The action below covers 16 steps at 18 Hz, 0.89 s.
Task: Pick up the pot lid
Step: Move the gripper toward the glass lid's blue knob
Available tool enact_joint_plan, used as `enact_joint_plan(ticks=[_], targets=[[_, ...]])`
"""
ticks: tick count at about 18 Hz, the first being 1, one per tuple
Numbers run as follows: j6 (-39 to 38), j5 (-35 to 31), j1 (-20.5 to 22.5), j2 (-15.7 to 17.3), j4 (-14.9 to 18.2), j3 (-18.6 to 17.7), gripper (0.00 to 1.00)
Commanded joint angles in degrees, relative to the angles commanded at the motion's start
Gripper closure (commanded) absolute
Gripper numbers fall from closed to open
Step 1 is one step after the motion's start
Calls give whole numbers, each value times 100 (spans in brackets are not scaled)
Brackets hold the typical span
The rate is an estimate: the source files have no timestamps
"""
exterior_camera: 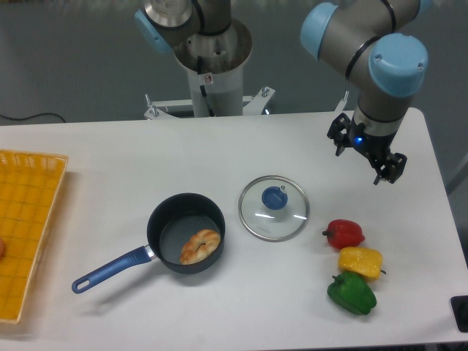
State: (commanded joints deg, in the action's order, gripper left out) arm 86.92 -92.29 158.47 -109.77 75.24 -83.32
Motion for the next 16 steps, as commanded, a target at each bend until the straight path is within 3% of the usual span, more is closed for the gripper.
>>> enact_joint_plan(ticks=[11,13,16], targets=[[106,9,26,-290,-448,-79,0],[-17,122,44,-290,-640,-289,0],[-437,377,88,-229,-1211,-789,0]])
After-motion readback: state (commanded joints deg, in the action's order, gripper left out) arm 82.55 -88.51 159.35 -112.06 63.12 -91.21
